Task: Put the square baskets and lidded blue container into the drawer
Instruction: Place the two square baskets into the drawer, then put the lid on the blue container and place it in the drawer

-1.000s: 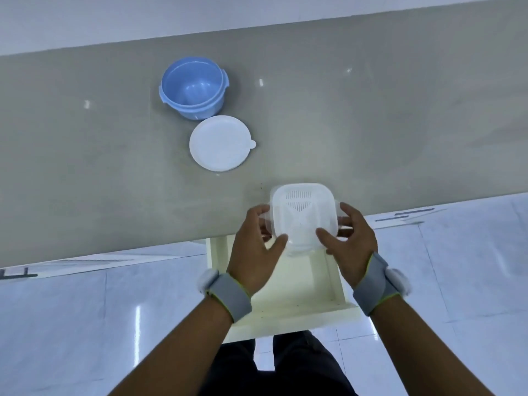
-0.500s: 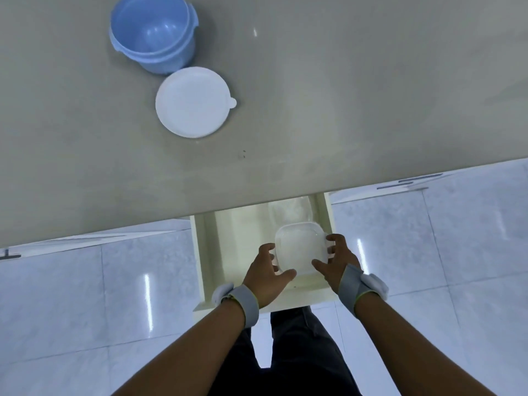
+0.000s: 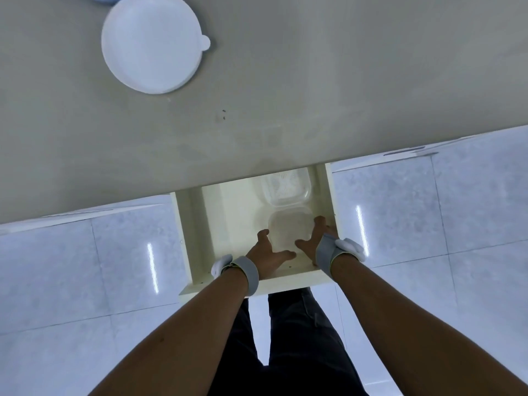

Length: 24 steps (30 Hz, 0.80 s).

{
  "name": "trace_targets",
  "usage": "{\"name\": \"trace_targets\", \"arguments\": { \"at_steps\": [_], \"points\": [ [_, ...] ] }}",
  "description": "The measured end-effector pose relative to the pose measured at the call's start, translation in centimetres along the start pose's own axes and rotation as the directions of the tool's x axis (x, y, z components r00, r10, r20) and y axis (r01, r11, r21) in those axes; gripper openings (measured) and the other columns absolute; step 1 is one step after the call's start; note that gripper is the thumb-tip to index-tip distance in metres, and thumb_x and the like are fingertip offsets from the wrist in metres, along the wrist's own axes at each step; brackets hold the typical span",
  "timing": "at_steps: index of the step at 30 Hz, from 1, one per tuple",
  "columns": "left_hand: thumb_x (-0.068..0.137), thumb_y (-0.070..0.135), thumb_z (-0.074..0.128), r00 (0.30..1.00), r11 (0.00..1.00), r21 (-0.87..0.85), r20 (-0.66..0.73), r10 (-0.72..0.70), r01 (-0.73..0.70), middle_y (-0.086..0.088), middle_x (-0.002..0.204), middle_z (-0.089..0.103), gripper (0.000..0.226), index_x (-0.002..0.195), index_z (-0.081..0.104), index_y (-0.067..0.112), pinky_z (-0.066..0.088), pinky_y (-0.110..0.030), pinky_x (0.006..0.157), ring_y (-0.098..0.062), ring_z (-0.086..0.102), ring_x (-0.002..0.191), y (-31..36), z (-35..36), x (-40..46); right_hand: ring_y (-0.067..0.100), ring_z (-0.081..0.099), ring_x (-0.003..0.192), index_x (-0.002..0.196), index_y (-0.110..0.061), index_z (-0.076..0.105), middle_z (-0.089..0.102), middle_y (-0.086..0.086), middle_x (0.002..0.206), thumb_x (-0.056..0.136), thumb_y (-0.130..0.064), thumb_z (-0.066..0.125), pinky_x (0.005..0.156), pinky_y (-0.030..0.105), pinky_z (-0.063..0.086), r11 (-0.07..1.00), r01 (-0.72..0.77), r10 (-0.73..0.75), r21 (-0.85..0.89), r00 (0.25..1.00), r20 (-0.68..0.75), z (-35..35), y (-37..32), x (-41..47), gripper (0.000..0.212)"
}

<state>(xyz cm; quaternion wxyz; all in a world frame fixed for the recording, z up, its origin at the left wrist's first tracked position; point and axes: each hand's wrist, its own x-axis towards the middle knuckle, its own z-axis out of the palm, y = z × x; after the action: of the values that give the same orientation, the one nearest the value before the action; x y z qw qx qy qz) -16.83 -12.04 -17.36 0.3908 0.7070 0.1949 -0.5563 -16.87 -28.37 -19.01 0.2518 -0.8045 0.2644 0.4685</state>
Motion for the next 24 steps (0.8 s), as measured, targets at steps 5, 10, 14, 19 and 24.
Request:
{"name": "trace_targets", "arguments": {
  "at_steps": [5, 10, 14, 19, 24],
  "points": [
    [0.086, 0.046, 0.070, 0.996, 0.998, 0.064, -0.091, 0.010, -0.004, -0.013, 0.141, 0.051, 0.091, 0.152, 0.015, 0.018, 0.040, -0.030, 0.088, -0.031, 0.054, 0.121, 0.0, -0.5, -0.2, 0.036, 0.043, 0.135, 0.153, -0.011, 0.016, 0.039, 0.018, 0.151, 0.087, -0.050, 0.063, 0.105, 0.042, 0.043, 1.000, -0.010, 0.010, 0.005, 0.999, -0.039, -0.2, -0.5, -0.3, 0.090],
    [0.089, 0.043, 0.063, 0.960, 0.951, 0.262, -0.180, 0.214, -0.163, -0.004, 0.132, 0.057, 0.054, 0.135, 0.044, 0.022, 0.048, -0.034, 0.094, -0.021, 0.059, 0.115, 0.6, -2.8, -2.8, 0.032, 0.053, 0.127, 0.143, -0.016, 0.037, 0.052, 0.013, 0.142, 0.088, -0.051, 0.062, 0.096, 0.035, 0.046, 0.995, 0.090, -0.086, 0.033, 0.989, -0.118, -2.1, -1.4, -3.1, 0.070],
    [0.087, 0.045, 0.059, 0.864, 0.896, 0.274, -0.276, 0.421, -0.349, 0.017, 0.096, 0.066, 0.025, 0.110, 0.058, 0.035, 0.051, -0.025, 0.080, -0.001, 0.063, 0.089, 2.3, -5.3, -6.7, 0.017, 0.065, 0.087, 0.114, -0.027, 0.058, 0.069, -0.004, 0.099, 0.084, -0.052, 0.064, 0.068, 0.025, 0.047, 0.961, 0.251, -0.223, 0.113, 0.950, -0.217, -4.1, -3.8, -6.8, 0.040],
    [0.084, 0.046, 0.057, 0.668, 0.793, 0.274, -0.430, 0.607, -0.545, 0.018, 0.085, 0.069, 0.018, 0.098, 0.064, 0.036, 0.054, -0.022, 0.073, 0.004, 0.063, 0.081, 5.9, -9.4, -11.6, 0.000, 0.062, 0.067, 0.094, -0.037, 0.062, 0.065, -0.018, 0.073, 0.083, -0.051, 0.065, 0.056, 0.018, 0.042, 0.871, 0.480, -0.426, 0.107, 0.845, -0.323, -7.3, -8.8, -11.5, 0.018],
    [0.087, 0.031, 0.067, 0.481, 0.702, 0.279, -0.563, 0.672, -0.655, 0.011, 0.085, 0.072, 0.008, 0.093, 0.069, 0.025, 0.055, -0.022, 0.072, -0.003, 0.066, 0.078, 10.4, -15.1, -14.2, 0.010, 0.064, 0.066, 0.087, -0.027, 0.068, 0.071, -0.008, 0.075, 0.084, -0.035, 0.073, 0.067, 0.023, 0.049, 0.735, 0.673, -0.591, 0.083, 0.696, -0.408, -11.3, -15.9, -13.3, 0.010]
  ]
}}
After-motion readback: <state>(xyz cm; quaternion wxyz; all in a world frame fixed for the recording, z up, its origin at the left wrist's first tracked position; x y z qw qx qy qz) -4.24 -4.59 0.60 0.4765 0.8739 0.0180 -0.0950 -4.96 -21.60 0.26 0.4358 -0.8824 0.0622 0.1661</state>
